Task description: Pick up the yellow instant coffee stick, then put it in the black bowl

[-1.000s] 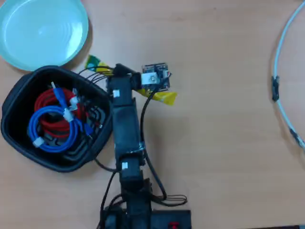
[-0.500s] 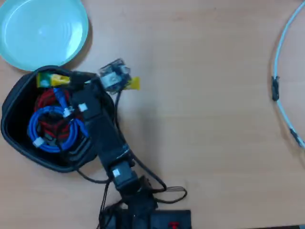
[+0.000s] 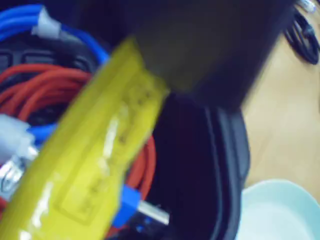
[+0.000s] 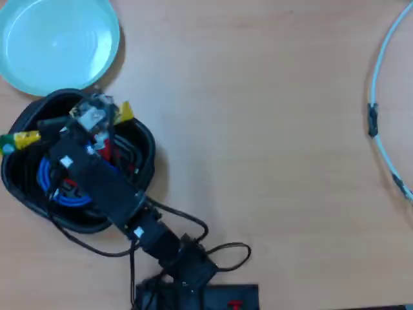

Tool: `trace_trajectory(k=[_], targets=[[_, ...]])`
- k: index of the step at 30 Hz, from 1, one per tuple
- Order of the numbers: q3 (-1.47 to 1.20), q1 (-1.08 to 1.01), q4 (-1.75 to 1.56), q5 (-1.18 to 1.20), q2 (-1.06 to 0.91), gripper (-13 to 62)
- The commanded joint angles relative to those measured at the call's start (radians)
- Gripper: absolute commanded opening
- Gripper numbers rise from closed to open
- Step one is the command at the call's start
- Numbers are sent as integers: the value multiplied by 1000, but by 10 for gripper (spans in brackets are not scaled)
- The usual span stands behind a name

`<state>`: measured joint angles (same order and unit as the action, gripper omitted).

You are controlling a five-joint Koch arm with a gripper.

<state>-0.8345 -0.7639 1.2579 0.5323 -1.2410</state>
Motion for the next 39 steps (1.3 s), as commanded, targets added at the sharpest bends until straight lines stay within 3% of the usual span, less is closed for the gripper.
trace_trajectory(k=[1, 30, 33, 39], targets=[[46, 34, -104, -3, 18, -67], [-126, 92, -92, 57, 173, -46], [-126, 92, -94, 58, 173, 41], [-123, 97, -87, 77, 173, 322]])
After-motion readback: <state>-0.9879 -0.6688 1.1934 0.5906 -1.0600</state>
